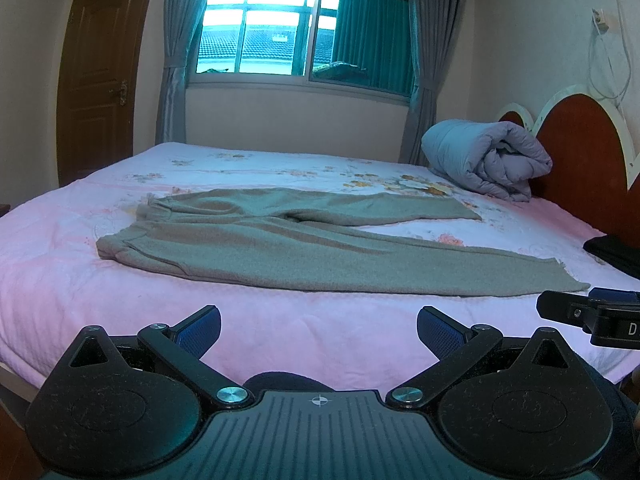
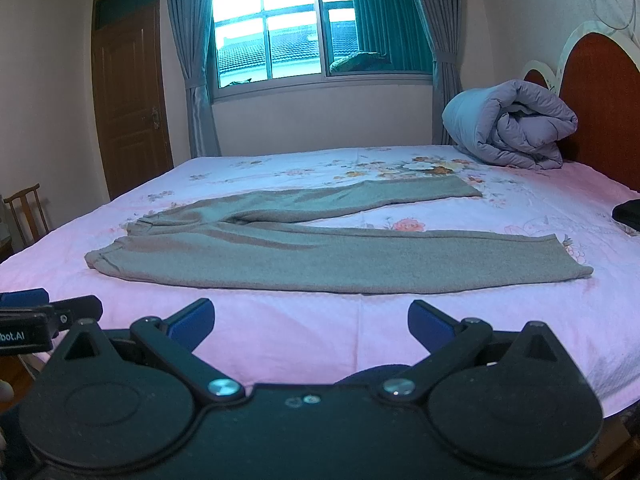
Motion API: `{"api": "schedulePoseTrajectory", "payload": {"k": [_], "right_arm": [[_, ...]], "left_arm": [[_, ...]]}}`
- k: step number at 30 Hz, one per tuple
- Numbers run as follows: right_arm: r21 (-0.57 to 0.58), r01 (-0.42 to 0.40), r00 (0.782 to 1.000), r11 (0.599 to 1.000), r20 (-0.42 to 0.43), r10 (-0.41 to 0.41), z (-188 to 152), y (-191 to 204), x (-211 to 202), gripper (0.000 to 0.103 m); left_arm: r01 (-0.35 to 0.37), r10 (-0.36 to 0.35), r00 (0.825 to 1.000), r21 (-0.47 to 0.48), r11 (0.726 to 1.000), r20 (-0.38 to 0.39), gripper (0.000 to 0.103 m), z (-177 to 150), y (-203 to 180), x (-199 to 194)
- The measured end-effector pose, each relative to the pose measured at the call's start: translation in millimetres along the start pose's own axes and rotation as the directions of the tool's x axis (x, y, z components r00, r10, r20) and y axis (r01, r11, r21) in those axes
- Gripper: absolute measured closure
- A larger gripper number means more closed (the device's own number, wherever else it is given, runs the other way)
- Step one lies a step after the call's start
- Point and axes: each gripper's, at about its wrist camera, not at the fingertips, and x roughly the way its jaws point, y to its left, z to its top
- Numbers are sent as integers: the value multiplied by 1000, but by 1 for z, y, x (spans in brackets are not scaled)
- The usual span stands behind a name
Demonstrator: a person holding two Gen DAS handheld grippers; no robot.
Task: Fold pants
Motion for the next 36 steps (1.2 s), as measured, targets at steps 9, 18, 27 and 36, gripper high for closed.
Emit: {"api": "schedulePoseTrajectory", "payload": {"k": [9,18,27,36], "right_arm": [[0,2,1000,1000,-2,-2,0,0,0,6],[0,2,1000,1000,-3,-2,0,0,0,6],[-1,2,1000,1000,-4,-2,0,0,0,6],[-4,2,999,1000,49,-2,14,-13,-6,6]], "left_arm": [[1,-1,1000,0,1000,-2,0,0,1,0],[0,0,1000,1,1000,-3,0,0,0,0],[0,0,1000,1,1000,-3,0,0,0,0],[27,-26,999,-47,999,34,0,23,34,5]]}}
